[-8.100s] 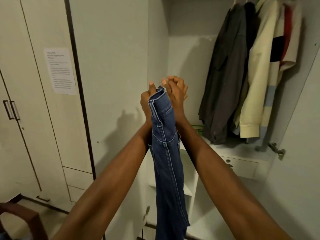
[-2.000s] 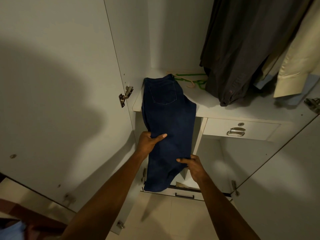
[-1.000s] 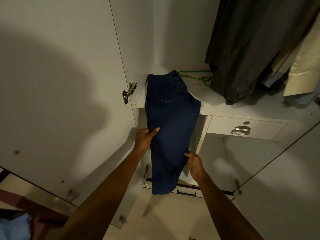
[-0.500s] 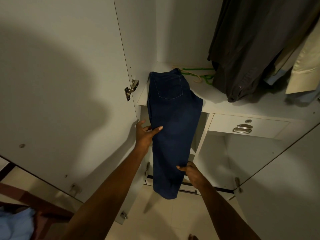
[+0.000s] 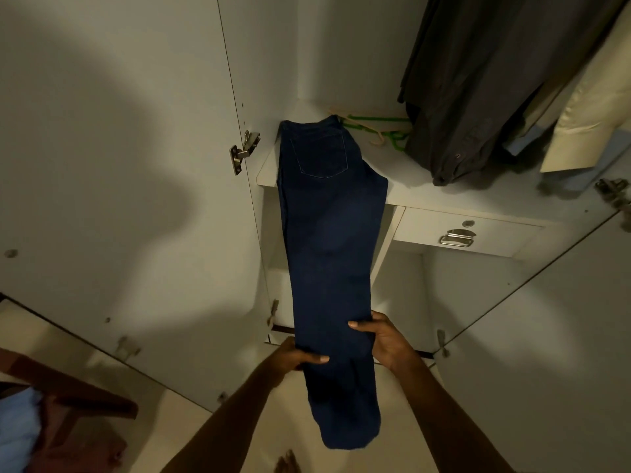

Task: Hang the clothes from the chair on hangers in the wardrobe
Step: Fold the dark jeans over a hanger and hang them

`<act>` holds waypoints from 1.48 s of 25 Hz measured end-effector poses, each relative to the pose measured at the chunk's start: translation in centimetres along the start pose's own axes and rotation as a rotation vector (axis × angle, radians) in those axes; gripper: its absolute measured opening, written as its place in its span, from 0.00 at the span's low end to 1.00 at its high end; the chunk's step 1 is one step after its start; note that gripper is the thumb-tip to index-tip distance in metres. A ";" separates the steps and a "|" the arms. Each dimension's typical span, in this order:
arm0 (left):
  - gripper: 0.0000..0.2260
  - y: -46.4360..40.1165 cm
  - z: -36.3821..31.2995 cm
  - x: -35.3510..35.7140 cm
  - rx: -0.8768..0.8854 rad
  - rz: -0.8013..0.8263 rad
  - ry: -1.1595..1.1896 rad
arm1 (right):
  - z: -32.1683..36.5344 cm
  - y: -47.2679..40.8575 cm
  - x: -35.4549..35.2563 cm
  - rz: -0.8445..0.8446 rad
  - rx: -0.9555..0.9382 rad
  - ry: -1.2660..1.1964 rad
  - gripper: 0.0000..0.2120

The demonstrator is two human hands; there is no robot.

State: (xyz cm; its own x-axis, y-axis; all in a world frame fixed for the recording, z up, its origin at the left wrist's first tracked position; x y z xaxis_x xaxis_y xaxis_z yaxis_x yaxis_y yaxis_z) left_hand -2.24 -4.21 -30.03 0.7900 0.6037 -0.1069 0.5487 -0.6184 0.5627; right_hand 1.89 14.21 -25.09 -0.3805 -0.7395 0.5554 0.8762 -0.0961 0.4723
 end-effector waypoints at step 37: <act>0.21 8.5 -0.1 11.0 0.046 -0.056 0.383 | -7.7 16.2 -10.5 -0.110 0.249 0.065 0.17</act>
State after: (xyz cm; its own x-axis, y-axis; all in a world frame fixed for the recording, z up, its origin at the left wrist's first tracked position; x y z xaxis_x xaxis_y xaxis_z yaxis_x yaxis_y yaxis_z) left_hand 11.07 -2.83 -26.32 0.6037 0.7762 0.1820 0.6070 -0.5955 0.5263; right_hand 22.42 15.26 -28.55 -0.4425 -0.7758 0.4498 0.7279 -0.0178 0.6855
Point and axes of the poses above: each hand's wrist, its own y-axis away from the middle knuckle, its own x-axis out of the palm, z = x × y, the point moved 9 cm from there along -y, towards the middle knuckle, and after that the axes turned 12 degrees about -y, right-handed, at the moved point
